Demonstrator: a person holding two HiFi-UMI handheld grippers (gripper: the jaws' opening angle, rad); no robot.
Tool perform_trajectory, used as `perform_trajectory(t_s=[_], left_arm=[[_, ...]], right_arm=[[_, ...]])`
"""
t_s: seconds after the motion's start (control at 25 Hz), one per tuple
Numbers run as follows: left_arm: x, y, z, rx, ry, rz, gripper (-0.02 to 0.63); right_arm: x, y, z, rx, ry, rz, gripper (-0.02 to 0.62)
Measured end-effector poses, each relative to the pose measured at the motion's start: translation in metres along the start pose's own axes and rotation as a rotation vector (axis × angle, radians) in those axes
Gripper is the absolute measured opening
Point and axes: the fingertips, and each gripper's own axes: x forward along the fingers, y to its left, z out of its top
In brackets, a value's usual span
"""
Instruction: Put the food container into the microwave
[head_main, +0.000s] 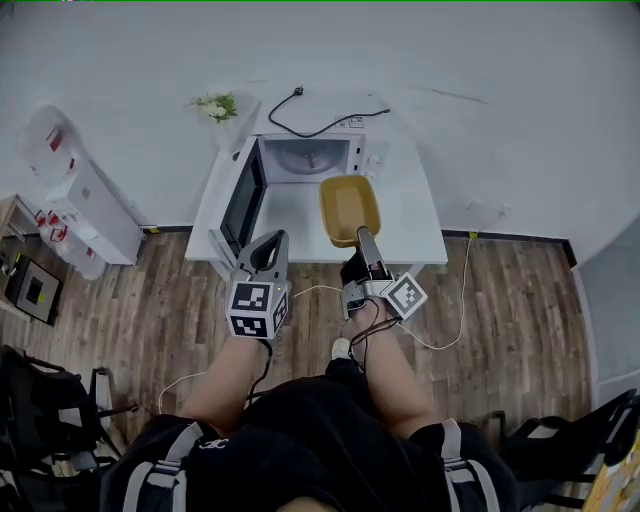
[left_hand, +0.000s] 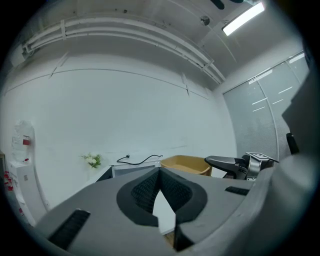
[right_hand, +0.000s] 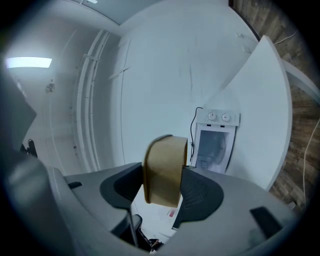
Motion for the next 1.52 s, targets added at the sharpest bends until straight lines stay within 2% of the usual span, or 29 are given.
perform_trajectory(t_s=[0.52,0.72,1.0,1.28,1.52], left_arm=[[0.171,0.038,-0.001,-0.029,0.072,0.093,0.012],[0.22,0.051,-0.005,-0.037,0.096,0.137,0.012],[0.253,0.084,-0.025,-0.049,0.14,0.169,0.012],[0.274,0.127,-0.042,-0.088,0.164,0.165,0.012],[0.282,0.158,-0.052,-0.088,0.185,0.175,0.012]], right_arm=[[0.132,-0.113,0.073,0.087,0.098,-0.058,0.229],[0.173,-0.16,0.084,0.118,0.163,-0.103,0.228],[0.216,-0.205,0.075,0.144,0.201,-0.151,0.229],[0.274,-0.255,0.068,0.121,0.191,-0.208,0.229],[0.319,-0.296,0.058,0.114,0.185,-0.258,0.229]])
